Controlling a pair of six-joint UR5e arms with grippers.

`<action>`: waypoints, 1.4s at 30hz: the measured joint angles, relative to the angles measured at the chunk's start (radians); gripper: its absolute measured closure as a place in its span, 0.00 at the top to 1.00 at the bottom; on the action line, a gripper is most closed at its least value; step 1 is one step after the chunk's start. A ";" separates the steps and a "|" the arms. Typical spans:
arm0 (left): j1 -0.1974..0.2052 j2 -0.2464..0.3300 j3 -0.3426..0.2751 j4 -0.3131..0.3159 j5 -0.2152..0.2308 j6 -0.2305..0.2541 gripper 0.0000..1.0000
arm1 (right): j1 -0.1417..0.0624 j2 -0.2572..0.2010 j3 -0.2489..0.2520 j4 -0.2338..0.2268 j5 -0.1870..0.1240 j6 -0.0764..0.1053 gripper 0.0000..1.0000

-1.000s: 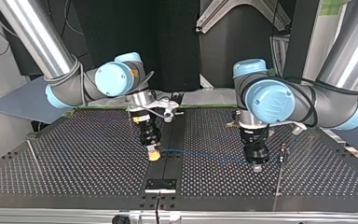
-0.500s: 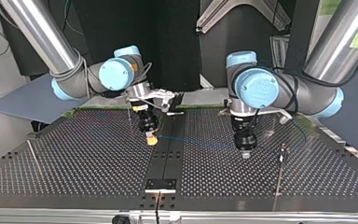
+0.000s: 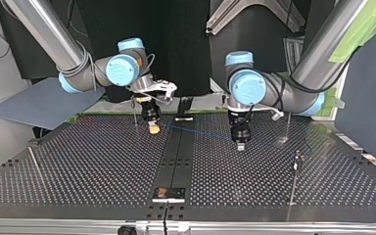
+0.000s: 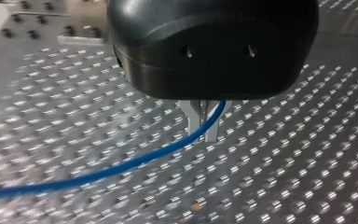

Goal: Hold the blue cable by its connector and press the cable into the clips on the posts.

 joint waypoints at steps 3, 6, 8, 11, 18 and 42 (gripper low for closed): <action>-0.012 -0.019 -0.006 0.009 -0.005 0.001 0.01 | -0.006 0.000 0.027 -0.013 0.003 0.000 0.00; -0.021 -0.026 -0.023 0.028 -0.009 0.001 0.01 | -0.010 0.000 0.056 -0.028 0.007 0.002 0.00; -0.026 -0.031 -0.039 0.044 -0.011 0.001 0.01 | -0.012 0.000 0.073 -0.040 0.010 0.003 0.00; -0.030 -0.035 -0.061 0.064 -0.012 0.002 0.01 | -0.011 0.000 0.102 -0.063 0.013 0.005 0.00; -0.043 -0.052 -0.103 0.106 -0.014 0.003 0.01 | -0.015 0.000 0.152 -0.088 0.017 0.005 0.00; -0.161 -0.215 -0.127 0.194 -0.029 -0.005 0.01 | -0.055 0.000 0.349 -0.264 0.043 0.026 0.00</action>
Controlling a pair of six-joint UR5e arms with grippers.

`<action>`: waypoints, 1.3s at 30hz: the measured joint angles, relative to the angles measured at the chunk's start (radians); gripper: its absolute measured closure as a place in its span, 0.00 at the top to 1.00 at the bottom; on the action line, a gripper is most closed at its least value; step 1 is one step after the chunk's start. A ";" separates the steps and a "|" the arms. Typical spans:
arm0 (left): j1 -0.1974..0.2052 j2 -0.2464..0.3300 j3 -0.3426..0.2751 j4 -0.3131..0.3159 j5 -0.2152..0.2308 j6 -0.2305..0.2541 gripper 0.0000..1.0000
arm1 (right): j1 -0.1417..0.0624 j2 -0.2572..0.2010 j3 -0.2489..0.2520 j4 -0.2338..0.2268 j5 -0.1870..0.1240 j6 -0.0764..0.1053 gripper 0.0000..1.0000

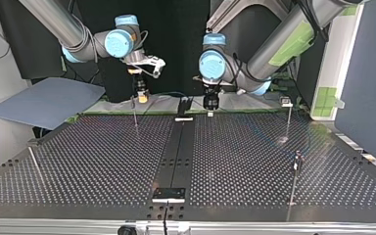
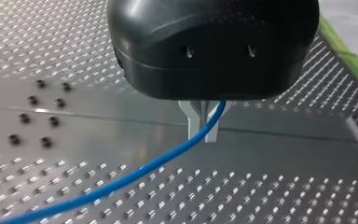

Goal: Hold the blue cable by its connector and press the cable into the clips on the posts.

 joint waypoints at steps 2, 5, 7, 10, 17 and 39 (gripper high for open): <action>-0.007 -0.009 0.000 0.005 0.000 -0.001 0.01 | -0.004 0.000 0.011 -0.014 0.000 0.002 0.00; -0.021 -0.023 0.000 0.016 -0.001 -0.004 0.01 | -0.010 0.000 0.027 -0.036 0.000 0.003 0.00; -0.029 -0.027 0.000 0.021 -0.001 -0.005 0.01 | -0.014 0.001 0.040 -0.052 0.001 0.003 0.00; -0.040 -0.031 0.000 0.027 -0.002 -0.009 0.01 | -0.022 0.002 0.060 -0.079 0.005 0.004 0.00; -0.066 -0.089 0.000 0.055 -0.001 -0.020 0.01 | -0.038 0.016 0.082 -0.123 0.012 0.008 0.00; -0.116 -0.133 0.002 0.108 -0.005 -0.045 0.01 | -0.119 0.139 0.145 -0.215 0.020 0.027 0.00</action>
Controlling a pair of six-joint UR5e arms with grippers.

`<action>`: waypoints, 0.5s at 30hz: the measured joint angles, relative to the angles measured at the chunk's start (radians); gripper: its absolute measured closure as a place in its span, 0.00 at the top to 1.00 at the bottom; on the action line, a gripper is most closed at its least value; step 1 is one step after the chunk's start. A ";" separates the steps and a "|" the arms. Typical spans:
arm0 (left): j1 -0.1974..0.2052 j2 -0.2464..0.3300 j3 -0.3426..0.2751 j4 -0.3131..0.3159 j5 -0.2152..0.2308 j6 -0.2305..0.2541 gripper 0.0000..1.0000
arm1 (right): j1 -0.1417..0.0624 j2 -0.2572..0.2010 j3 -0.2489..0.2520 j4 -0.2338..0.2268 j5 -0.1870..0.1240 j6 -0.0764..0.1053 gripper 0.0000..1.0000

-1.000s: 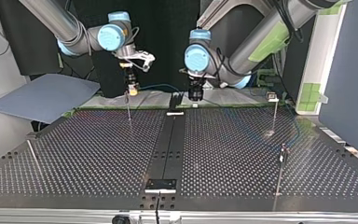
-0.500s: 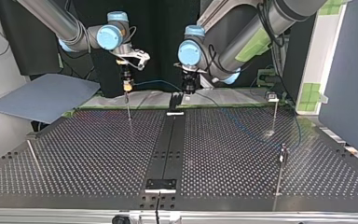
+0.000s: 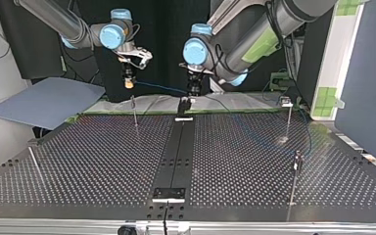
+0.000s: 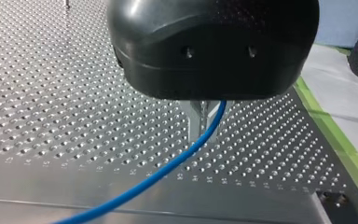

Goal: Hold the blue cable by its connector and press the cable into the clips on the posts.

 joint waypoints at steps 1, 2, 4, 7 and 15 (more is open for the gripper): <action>-0.002 -0.005 0.000 0.001 -0.002 0.000 0.01 | -0.003 0.000 0.001 -0.003 0.000 0.000 0.00; -0.005 -0.013 0.001 0.004 -0.005 -0.001 0.01 | -0.006 0.001 0.001 -0.006 0.000 0.000 0.00; -0.010 -0.027 0.002 0.013 -0.006 -0.003 0.01 | -0.011 0.004 0.002 -0.009 0.000 0.000 0.00; -0.018 -0.053 0.009 0.034 -0.004 -0.011 0.01 | -0.018 0.018 0.002 -0.016 0.001 0.000 0.00; -0.046 -0.131 0.052 0.047 -0.003 -0.021 0.01 | -0.041 0.065 0.001 -0.044 -0.001 0.005 0.00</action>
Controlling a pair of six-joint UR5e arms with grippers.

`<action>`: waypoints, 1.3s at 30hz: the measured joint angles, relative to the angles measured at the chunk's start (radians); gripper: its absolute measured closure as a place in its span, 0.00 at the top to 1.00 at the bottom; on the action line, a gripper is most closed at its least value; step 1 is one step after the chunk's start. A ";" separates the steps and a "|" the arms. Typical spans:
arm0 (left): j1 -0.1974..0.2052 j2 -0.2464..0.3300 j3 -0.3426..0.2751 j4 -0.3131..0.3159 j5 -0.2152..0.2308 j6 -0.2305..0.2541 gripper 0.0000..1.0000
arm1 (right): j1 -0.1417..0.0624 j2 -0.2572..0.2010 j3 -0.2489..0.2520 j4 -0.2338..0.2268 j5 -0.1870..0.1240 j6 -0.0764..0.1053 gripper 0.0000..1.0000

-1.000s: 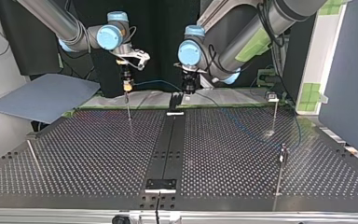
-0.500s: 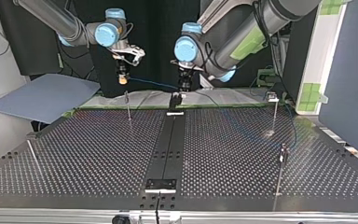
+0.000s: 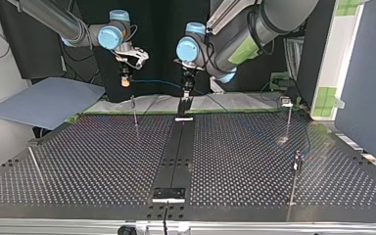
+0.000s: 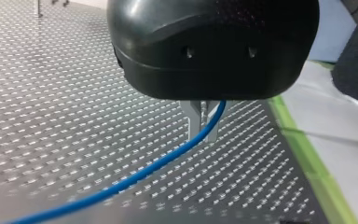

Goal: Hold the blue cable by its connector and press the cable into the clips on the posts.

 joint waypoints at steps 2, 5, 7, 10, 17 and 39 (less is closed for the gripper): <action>-0.008 -0.024 0.014 -0.007 -0.002 0.000 0.01 | -0.005 0.003 0.000 -0.005 -0.001 0.004 0.00; -0.023 -0.057 0.034 -0.011 -0.011 -0.003 0.01 | -0.016 0.006 0.000 -0.009 -0.002 0.007 0.00; -0.032 -0.075 0.046 -0.011 -0.014 -0.007 0.01 | -0.025 0.007 0.000 -0.009 -0.003 0.008 0.00; -0.047 -0.103 0.066 -0.011 -0.017 -0.015 0.01 | -0.037 0.007 0.001 -0.008 -0.003 0.010 0.00; -0.078 -0.126 0.090 -0.008 -0.029 -0.027 0.01 | -0.067 0.011 0.012 -0.011 -0.001 0.025 0.00; -0.145 -0.234 0.195 -0.016 -0.042 -0.060 0.01 | -0.133 0.083 0.014 -0.120 -0.011 0.032 0.00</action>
